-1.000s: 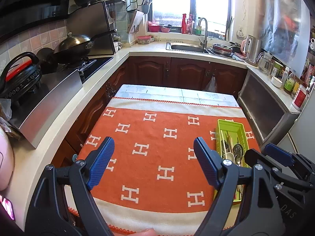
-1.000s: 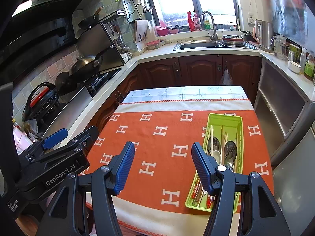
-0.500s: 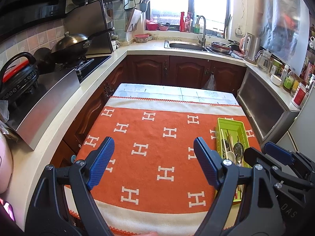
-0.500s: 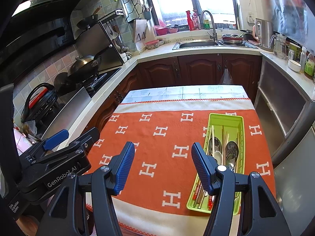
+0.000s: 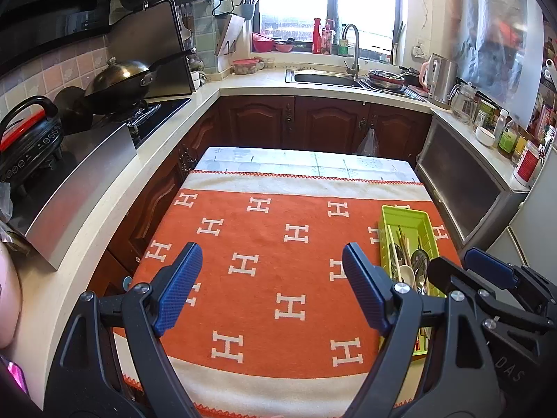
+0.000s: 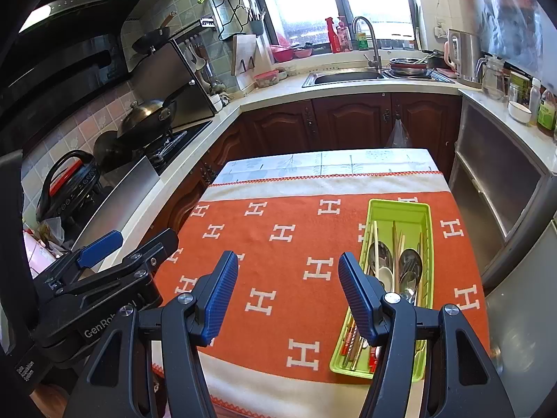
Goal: Organize utensils
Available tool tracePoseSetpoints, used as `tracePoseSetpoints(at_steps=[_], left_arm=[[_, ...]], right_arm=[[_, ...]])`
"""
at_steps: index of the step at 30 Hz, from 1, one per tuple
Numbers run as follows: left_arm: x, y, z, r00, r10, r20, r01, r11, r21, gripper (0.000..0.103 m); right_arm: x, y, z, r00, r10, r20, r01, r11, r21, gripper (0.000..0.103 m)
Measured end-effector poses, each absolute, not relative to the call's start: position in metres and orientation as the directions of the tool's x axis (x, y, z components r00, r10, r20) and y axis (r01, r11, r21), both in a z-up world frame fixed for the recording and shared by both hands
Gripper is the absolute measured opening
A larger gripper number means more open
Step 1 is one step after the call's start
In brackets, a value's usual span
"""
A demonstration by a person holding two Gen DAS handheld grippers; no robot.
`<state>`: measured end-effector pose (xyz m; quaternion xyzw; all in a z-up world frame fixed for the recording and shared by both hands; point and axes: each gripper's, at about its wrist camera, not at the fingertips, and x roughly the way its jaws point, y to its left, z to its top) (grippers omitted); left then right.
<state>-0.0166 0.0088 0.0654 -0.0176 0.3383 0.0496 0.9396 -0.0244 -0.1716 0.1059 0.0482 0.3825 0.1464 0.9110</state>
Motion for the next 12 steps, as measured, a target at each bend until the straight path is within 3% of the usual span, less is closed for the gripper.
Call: tracePoseSetpoints(at_steps=[12], left_arm=[[-0.0160, 0.0088, 0.0657, 0.766, 0.077, -0.639, -0.101, 0.995, -0.001, 0.081]], right_arm=[[-0.0204, -0.1685, 0.1019, 0.659, 0.303, -0.688, -0.223, 0.953, 0.206, 0.061]])
